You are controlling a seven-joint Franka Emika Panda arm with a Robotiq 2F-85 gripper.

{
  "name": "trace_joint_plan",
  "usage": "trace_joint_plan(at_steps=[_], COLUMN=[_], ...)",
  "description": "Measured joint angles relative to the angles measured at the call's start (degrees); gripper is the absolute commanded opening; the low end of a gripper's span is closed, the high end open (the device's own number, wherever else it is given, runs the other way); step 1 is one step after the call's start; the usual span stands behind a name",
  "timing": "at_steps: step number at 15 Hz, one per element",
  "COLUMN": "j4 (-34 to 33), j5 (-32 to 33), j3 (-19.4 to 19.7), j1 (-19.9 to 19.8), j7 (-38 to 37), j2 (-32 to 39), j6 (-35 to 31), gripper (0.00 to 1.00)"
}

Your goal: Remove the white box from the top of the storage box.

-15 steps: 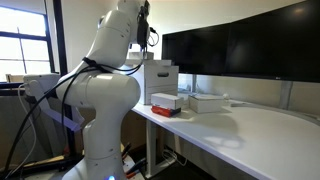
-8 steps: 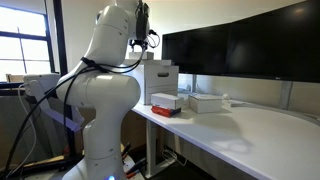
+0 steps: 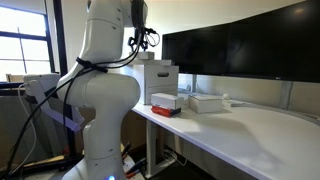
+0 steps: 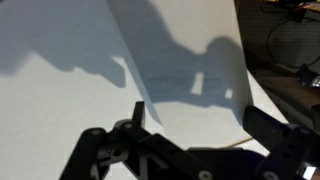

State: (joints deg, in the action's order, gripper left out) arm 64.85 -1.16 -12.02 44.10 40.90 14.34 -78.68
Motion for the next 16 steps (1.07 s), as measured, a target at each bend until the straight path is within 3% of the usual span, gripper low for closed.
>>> trace_joint_plan(at_steps=[8, 16], j4=[13.4, 16.7], j5=[-0.7, -0.7], j3=[0.8, 1.4], j1=[-0.5, -0.5], j7=[0.2, 1.9], j2=[-7.9, -10.5], j6=[-8.1, -9.7], gripper=[1.0, 1.0])
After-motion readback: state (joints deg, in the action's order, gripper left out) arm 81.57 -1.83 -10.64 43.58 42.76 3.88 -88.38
